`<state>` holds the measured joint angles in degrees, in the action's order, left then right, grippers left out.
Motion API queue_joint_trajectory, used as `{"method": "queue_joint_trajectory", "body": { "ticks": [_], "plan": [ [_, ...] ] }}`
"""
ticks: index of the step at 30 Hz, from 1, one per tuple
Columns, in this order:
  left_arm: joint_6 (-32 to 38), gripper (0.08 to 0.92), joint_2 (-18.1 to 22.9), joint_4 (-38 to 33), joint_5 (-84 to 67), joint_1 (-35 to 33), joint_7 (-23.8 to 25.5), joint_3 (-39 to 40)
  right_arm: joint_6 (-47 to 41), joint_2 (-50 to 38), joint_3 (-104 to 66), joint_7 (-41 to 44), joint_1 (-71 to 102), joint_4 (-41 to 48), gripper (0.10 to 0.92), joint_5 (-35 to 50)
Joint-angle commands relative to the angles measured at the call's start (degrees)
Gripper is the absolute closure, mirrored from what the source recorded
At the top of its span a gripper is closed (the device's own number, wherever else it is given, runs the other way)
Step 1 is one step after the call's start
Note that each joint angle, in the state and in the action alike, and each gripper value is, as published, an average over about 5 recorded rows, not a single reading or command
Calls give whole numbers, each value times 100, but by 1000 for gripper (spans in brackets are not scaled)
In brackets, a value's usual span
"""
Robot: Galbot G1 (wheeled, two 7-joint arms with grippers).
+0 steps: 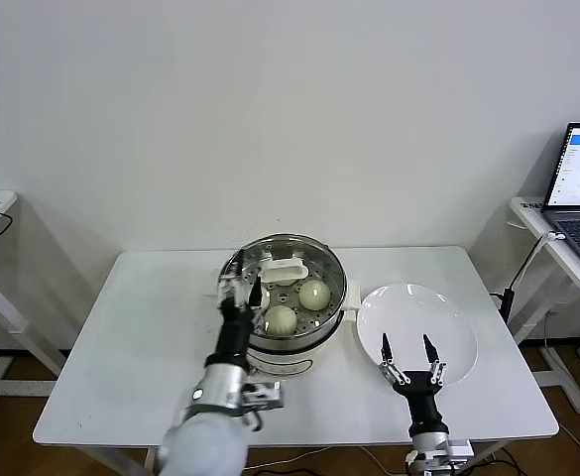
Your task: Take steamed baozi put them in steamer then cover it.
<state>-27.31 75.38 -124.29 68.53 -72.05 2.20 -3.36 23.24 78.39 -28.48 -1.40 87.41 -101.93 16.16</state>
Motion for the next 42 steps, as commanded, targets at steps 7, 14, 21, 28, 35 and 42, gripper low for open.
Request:
{"method": "queue_joint_trajectory", "body": {
  "ticks": [7,14,21,28,35,42],
  "plan": [
    [2730,177,578,-201,-5567,-1729,-756,-3015,-682,-148,-160,16,209,-1005,203,-113],
    [2859,177,809,52,-5743,-1665,-591,-2966,-697,-163,-177,8,227,-1065,203,-101],
    [2985,177,830,267,-5745,-1700,-488,-2938,-806,-124,-186,5,218,-1158,203,-149],
    [3100,177,802,318,-5748,-1773,-456,-2931,-853,-87,-171,7,218,-1174,203,-186],
    [3211,177,755,433,-5742,-1823,-406,-2885,-875,-52,-166,-4,235,-1204,203,-244],
    [3241,177,727,471,-5741,-1846,-385,-2865,-951,-54,-206,-8,281,-1259,203,-289]
  ]
}}
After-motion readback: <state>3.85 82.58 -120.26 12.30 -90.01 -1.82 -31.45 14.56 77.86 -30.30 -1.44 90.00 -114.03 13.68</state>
